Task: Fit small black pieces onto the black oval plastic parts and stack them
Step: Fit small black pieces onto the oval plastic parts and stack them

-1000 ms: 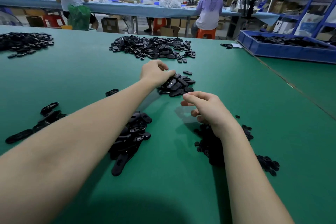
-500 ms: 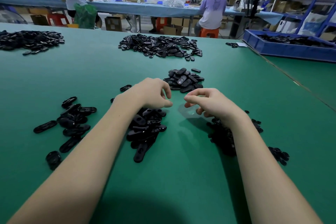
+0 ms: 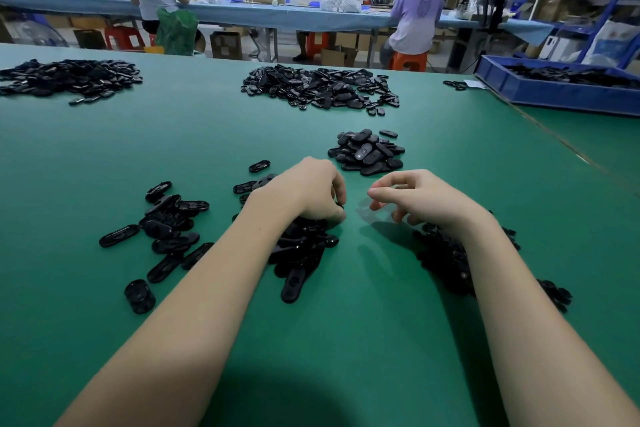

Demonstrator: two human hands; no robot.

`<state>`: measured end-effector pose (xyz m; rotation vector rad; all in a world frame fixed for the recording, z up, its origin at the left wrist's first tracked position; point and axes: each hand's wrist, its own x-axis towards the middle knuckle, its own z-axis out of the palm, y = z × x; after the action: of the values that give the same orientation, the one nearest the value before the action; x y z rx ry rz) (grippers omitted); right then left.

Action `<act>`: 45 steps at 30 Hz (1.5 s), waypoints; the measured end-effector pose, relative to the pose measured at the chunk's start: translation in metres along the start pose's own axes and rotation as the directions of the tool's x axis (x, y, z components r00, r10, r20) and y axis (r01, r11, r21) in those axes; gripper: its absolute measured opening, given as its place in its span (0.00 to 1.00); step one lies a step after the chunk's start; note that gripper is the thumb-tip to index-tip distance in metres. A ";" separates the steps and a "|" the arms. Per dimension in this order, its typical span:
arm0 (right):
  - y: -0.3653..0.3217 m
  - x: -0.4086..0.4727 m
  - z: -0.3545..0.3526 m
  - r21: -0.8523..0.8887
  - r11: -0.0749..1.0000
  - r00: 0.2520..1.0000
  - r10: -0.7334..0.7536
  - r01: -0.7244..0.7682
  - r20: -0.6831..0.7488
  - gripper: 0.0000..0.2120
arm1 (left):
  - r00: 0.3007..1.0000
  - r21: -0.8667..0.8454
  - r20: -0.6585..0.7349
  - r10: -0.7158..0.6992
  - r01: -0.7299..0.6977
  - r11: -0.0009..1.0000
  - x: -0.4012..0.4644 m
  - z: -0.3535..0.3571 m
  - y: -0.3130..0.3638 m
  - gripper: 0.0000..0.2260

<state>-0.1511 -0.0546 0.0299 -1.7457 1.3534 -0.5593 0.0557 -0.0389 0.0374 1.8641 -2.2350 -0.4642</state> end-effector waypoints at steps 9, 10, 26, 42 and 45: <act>0.002 -0.009 -0.027 -0.169 0.985 0.999 0.033 -0.039 -0.036 0.06 | 0.980 -0.391 -0.196 0.035 -0.111 0.914 -0.003 0.009 0.017 0.08; 0.002 -0.011 -0.033 -0.263 0.963 0.998 0.043 -0.055 -0.050 0.05 | 0.983 -0.459 -0.182 0.013 -0.097 0.883 -0.003 0.011 0.018 0.08; 0.008 -0.015 -0.039 -0.504 0.853 0.990 0.120 -0.139 -0.071 0.05 | 0.992 -0.875 -0.081 -0.098 -0.024 0.483 0.001 0.020 0.018 0.08; -0.008 -0.008 -0.014 0.160 0.987 0.982 0.019 0.011 -0.187 0.04 | 0.995 -0.881 -0.104 0.002 -0.093 0.465 -0.002 0.015 0.017 0.10; -0.009 -0.008 -0.014 0.138 0.990 0.978 0.029 -0.001 -0.206 0.06 | 0.994 -0.868 -0.107 0.022 -0.104 0.486 -0.003 0.013 0.017 0.10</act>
<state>-0.1588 -0.0516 0.0459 -1.5984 1.4330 -0.8260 0.0362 -0.0317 0.0313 1.1725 -1.4661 -1.2118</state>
